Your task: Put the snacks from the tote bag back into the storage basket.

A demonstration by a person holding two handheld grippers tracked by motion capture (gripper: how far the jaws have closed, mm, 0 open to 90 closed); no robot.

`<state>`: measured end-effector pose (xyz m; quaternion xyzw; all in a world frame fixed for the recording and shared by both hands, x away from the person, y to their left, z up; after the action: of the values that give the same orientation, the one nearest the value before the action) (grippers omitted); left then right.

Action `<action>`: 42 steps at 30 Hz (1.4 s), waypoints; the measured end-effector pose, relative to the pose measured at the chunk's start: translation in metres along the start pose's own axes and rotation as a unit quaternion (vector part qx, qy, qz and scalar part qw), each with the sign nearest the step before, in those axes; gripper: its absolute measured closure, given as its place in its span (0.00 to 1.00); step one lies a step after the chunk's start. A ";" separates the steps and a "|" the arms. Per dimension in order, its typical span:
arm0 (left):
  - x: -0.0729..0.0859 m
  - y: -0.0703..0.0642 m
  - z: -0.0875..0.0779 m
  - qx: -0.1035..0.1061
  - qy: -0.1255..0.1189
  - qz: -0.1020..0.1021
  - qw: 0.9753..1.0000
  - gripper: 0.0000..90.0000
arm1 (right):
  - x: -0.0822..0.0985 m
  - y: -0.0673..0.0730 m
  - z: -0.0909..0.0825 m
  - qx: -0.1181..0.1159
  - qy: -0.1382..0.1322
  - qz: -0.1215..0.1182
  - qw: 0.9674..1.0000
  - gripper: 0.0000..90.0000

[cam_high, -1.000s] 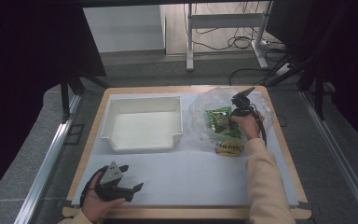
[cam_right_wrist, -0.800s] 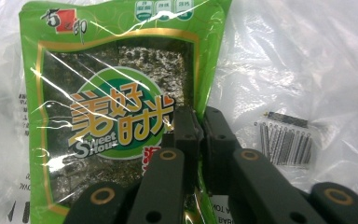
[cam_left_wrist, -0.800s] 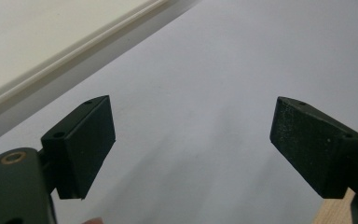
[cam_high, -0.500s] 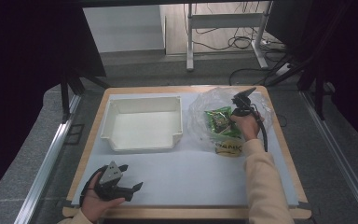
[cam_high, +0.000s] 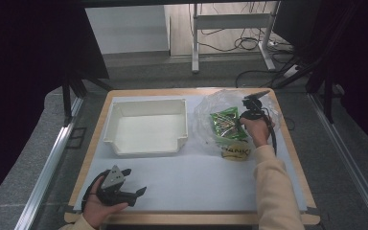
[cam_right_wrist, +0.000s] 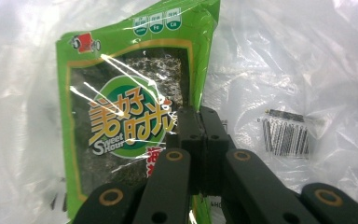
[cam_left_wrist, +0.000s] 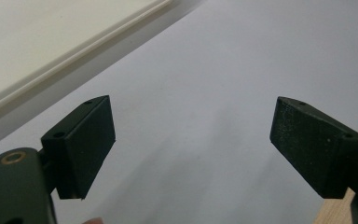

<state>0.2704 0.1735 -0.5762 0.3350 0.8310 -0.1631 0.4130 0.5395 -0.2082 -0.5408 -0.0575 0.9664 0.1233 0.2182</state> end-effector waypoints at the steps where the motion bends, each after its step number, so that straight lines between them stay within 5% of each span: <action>1: 0.000 0.000 0.000 -0.001 0.000 0.000 1.000 0.16 | 0.000 0.000 -0.002 -0.001 -0.002 -0.005 1.000 1.00; 24: 0.001 0.000 0.001 -0.002 0.003 0.000 1.000 0.16 | 0.001 -0.006 -0.040 -0.037 -0.046 -0.005 0.998 1.00; 42: 0.001 0.000 0.002 -0.002 0.004 -0.003 1.000 0.16 | -0.002 -0.006 -0.076 -0.083 -0.098 0.007 0.992 1.00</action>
<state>0.2711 0.1734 -0.5783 0.3320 0.8341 -0.1611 0.4100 0.5113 -0.2339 -0.4749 -0.0567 0.9271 0.2095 0.3055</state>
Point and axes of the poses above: each handheld gripper's, and its own axes: z roughly forward along the jaws, x roughly out of its underside, y roughly to its left, the point moved 8 cm from there along z, roughly forward along the jaws, and after that the axes turned 2 degrees about z, right-handed, at the moved point
